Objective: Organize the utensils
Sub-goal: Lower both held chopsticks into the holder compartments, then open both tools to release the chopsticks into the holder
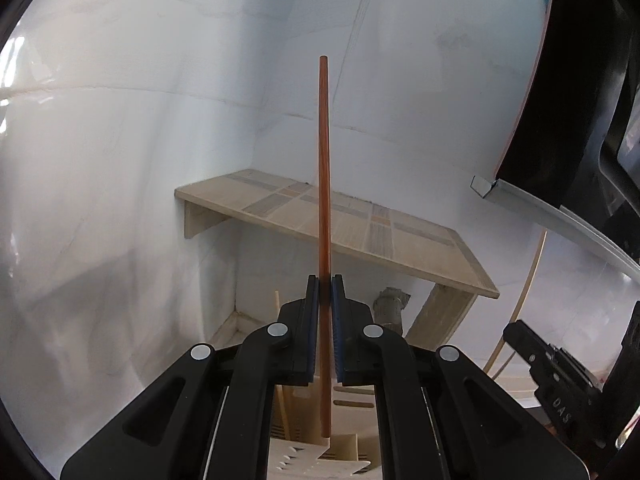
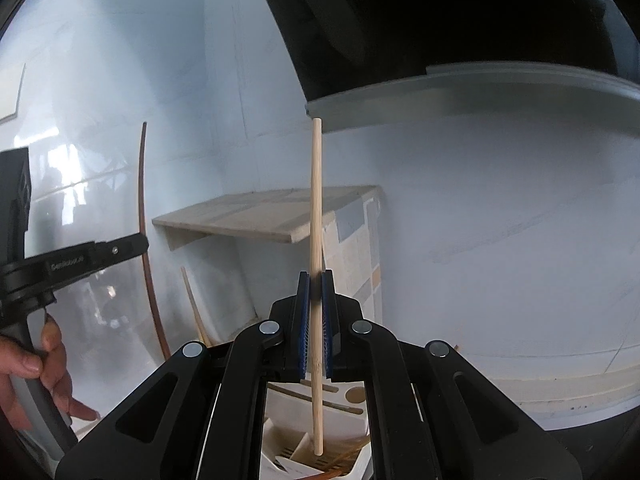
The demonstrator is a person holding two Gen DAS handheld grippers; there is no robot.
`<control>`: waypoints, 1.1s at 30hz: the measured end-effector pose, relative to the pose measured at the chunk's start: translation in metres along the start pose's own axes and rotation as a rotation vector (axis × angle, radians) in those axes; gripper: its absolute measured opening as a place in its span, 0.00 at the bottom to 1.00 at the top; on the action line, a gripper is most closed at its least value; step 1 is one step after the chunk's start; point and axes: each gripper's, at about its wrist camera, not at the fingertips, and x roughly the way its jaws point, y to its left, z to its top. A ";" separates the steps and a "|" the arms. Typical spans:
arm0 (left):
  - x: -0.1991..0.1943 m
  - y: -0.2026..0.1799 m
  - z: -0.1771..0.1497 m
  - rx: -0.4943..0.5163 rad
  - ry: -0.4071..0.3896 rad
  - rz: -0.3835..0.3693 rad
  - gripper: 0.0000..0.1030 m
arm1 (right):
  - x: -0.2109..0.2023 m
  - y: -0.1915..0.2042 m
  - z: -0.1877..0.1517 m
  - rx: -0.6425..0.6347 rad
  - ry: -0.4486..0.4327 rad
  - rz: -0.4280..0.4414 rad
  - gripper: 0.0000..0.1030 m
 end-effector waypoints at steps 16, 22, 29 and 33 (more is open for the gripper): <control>0.017 0.002 -0.020 0.015 0.005 0.031 0.06 | 0.009 0.009 -0.008 -0.030 0.009 0.028 0.06; 0.020 0.002 -0.020 0.015 0.014 0.030 0.06 | 0.006 0.005 -0.006 -0.029 0.020 0.030 0.06; 0.023 0.005 -0.020 0.013 0.029 0.036 0.06 | 0.011 0.007 -0.006 -0.028 0.032 0.029 0.07; 0.023 0.006 -0.021 0.012 0.040 0.038 0.07 | 0.012 0.007 -0.006 -0.026 0.048 0.026 0.27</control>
